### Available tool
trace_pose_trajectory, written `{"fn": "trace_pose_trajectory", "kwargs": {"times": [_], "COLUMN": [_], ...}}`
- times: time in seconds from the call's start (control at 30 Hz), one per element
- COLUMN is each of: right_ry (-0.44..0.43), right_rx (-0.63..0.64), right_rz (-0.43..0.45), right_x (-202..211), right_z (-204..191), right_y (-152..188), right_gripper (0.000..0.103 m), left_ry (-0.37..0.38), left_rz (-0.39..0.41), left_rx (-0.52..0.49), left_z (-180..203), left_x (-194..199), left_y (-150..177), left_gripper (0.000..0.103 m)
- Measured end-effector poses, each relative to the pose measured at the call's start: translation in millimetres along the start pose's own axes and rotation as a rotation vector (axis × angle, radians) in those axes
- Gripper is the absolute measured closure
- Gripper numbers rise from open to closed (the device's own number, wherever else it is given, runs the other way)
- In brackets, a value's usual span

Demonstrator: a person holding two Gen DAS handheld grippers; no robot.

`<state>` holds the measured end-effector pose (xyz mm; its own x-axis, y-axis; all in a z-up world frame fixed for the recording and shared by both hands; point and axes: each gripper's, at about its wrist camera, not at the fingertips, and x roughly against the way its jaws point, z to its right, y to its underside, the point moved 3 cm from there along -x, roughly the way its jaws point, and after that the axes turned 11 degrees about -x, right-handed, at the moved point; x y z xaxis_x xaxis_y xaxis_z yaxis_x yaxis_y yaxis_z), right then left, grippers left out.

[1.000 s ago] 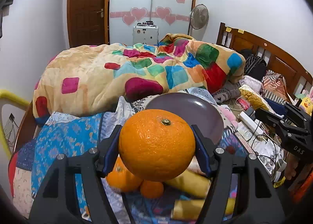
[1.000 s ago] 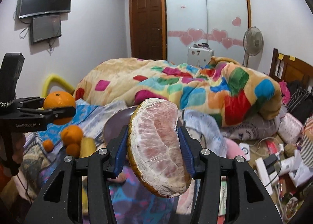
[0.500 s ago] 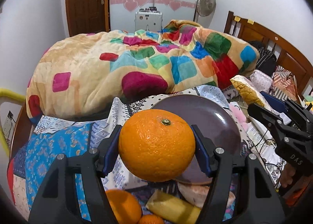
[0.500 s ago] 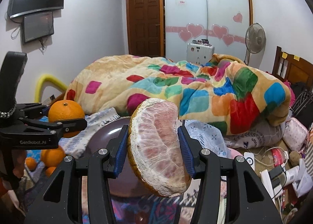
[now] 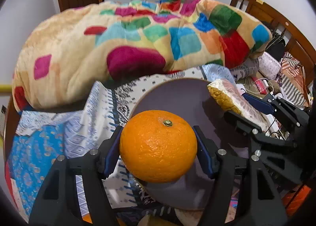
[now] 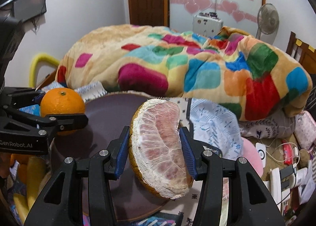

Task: Organize fruits
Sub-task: 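Set orange on the dark plate with left gripper while right gripper places the wedge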

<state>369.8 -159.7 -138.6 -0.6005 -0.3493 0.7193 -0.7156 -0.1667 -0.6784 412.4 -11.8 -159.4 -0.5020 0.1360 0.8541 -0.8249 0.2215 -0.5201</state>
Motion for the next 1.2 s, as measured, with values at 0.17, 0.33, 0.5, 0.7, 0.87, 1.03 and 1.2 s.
{"fn": "trace_pose_trajectory", "kwargs": {"times": [0.17, 0.33, 0.5, 0.7, 0.87, 1.03, 1.2], "right_ry": [0.006, -0.001, 0.001, -0.001, -0.006, -0.012, -0.029], "right_rx": [0.011, 0.016, 0.029, 0.018, 0.021, 0.025, 0.022], "right_rz": [-0.031, -0.038, -0.035, -0.007, 0.034, 0.089, 0.117], "right_x": [-8, -9, -6, 11, 39, 74, 102], "right_z": [1, -1, -5, -5, -12, -23, -33], "right_y": [3, 2, 2, 4, 6, 10, 23], "right_gripper": [0.056, 0.056, 0.056, 0.052, 0.052, 0.051, 0.045], "left_ry": [-0.016, -0.028, -0.039, -0.053, -0.074, -0.098, -0.123], "left_rz": [-0.040, -0.039, -0.038, 0.053, 0.103, 0.153, 0.189], "left_rx": [0.008, -0.003, -0.036, -0.017, -0.017, -0.021, -0.041], "left_z": [-2, -1, 5, 1, 0, 1, 7], "left_x": [-12, -12, -11, 19, 51, 87, 123], "left_y": [1, 0, 0, -2, 9, 29, 57], "left_gripper": [0.035, 0.035, 0.033, 0.014, 0.014, 0.014, 0.014]}}
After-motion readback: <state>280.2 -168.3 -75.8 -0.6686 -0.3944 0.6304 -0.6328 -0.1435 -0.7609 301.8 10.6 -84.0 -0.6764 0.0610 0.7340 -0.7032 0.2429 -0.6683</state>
